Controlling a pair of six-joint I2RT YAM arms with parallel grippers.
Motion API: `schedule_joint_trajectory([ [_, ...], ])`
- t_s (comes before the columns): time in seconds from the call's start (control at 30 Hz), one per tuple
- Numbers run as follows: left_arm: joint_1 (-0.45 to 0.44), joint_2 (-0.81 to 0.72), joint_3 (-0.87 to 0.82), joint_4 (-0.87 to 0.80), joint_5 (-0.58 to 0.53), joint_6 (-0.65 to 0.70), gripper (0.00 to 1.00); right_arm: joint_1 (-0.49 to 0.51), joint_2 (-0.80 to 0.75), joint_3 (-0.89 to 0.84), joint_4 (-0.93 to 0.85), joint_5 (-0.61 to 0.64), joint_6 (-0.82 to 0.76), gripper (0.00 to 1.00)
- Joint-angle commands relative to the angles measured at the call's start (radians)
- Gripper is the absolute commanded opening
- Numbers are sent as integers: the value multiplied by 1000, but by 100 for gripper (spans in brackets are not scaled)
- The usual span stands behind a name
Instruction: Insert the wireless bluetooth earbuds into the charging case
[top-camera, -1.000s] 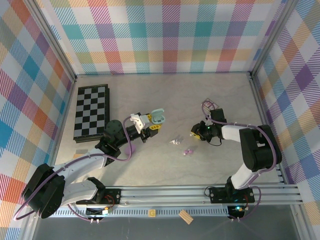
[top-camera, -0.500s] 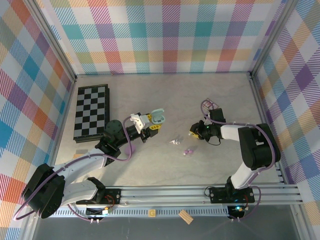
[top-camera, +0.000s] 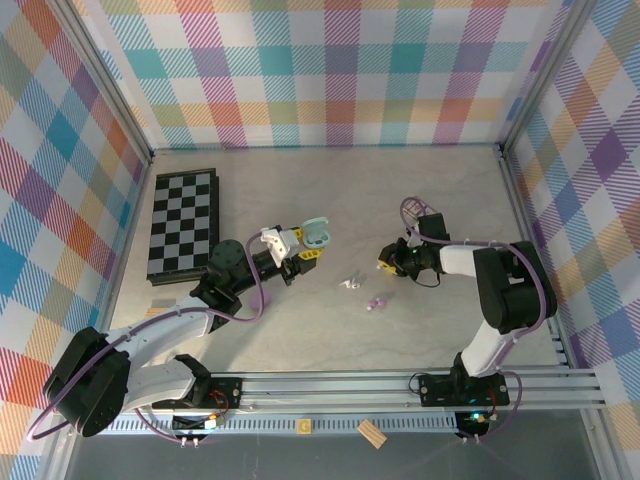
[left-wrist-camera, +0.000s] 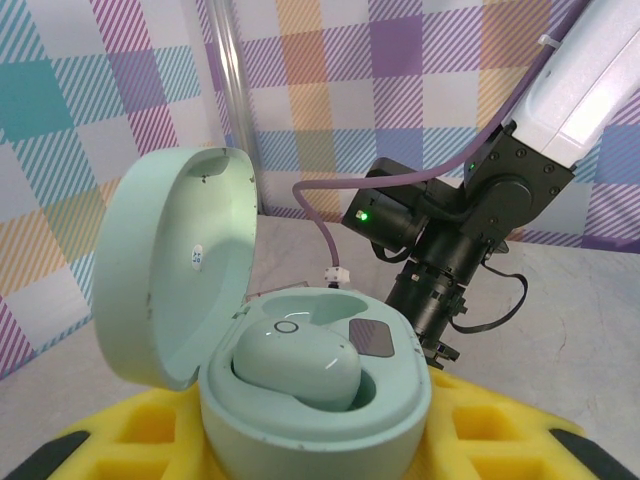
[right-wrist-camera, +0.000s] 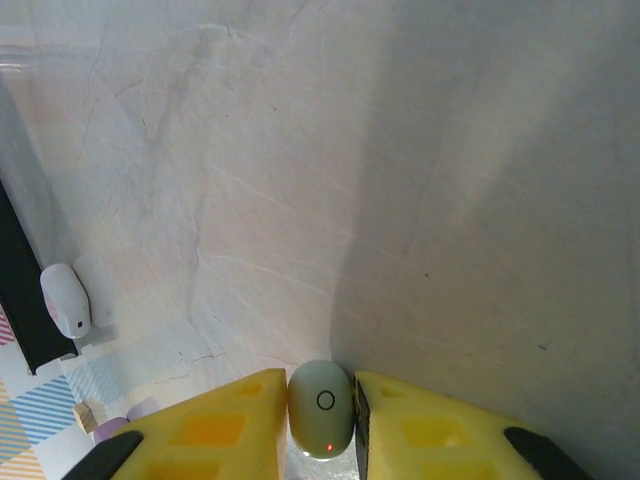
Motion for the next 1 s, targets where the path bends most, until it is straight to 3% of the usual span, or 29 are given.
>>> schedule_joint_trajectory([
  [0.0,-12,-7,22,1,8,15,37,9,43,9,-15,26,-30,24],
  [0.23,-12,-7,22,-5,5,17,37,17,-44,12,-71,75,-79,20],
  [0.53,-9,33,16,49,14,0,37,64,-286,47,-235,152,-206,20],
  [0.97,36,86,41,104,127,-94,37,161,-554,263,-433,-77,-405,18],
])
